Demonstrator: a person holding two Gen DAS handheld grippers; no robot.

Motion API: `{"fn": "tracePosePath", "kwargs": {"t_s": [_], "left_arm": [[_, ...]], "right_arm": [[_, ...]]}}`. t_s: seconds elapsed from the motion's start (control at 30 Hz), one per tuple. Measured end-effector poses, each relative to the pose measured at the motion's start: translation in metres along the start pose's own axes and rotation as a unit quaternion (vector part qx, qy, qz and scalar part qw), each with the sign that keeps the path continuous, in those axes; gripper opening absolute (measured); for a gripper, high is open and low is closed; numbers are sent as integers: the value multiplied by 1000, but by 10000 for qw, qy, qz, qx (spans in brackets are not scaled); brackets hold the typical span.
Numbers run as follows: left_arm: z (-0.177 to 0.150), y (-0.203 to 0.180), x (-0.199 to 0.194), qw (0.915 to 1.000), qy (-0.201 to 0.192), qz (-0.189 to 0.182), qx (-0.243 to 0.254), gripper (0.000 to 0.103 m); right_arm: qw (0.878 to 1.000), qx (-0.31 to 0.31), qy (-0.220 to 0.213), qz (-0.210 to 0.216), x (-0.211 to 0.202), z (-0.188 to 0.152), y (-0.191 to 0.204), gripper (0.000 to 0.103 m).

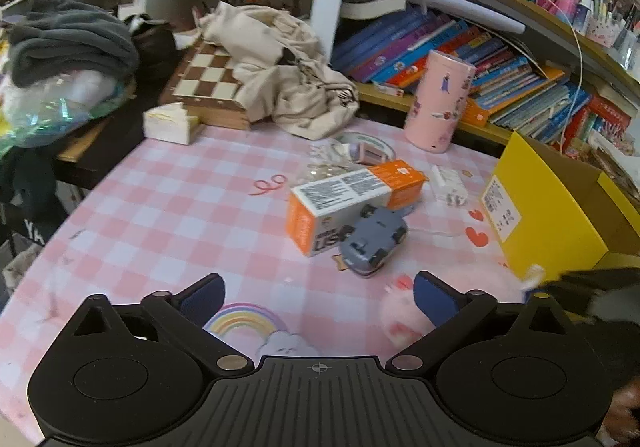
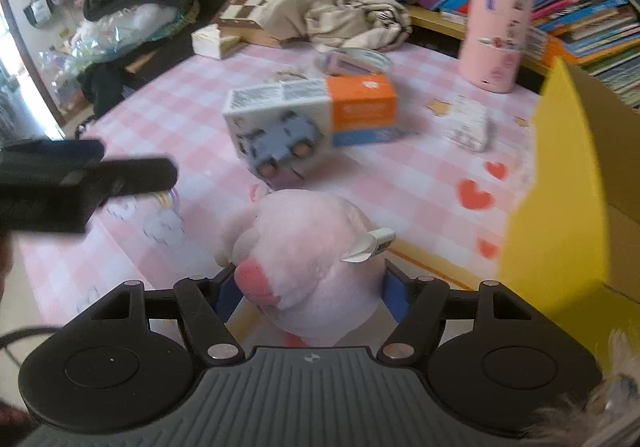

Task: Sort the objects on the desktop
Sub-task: 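Move the right tool down onto the pink plush pig and close it, then close the left tool on the grey toy car while the right tool holds the pig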

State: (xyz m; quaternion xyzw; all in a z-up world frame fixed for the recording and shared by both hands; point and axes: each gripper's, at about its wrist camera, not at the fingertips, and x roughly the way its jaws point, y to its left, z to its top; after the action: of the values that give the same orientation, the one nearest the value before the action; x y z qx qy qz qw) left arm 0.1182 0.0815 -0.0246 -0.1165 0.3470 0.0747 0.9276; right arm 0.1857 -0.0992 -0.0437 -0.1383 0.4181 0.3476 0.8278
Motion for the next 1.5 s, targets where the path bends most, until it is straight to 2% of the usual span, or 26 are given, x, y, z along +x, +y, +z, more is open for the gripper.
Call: {"fn": "tracePosePath", "kwargs": {"t_s": [0.13, 0.27, 0.73, 0.9, 1.0, 1.03, 1.23, 1.5], "left_arm": [[5, -14, 22, 9995, 90, -193, 247, 85], [12, -24, 43, 9986, 178, -181, 471, 73], [28, -53, 107, 9916, 500, -102, 1190, 71], [22, -54, 113, 9888, 633, -49, 1349, 70], [21, -50, 116, 9895, 690, 21, 1273, 55], [21, -48, 117, 9899, 687, 42, 1239, 54], [22, -44, 111, 9915, 703, -50, 1090, 52], [20, -37, 80, 9940, 598, -178, 895, 52]], "right_arm": [[9998, -90, 36, -188, -12, -12, -9, 68], [9996, -106, 39, -263, -18, -20, -16, 68], [9999, -153, 45, -66, -17, -21, -25, 68], [9999, -158, 53, 6, -15, -20, -26, 68], [9999, -139, 63, 31, -13, -20, -26, 68], [9999, -132, 64, 38, -13, -20, -26, 68], [9999, -110, 71, 26, -12, -17, -27, 68], [9999, 16, 8, -116, -17, -19, -25, 67]]}}
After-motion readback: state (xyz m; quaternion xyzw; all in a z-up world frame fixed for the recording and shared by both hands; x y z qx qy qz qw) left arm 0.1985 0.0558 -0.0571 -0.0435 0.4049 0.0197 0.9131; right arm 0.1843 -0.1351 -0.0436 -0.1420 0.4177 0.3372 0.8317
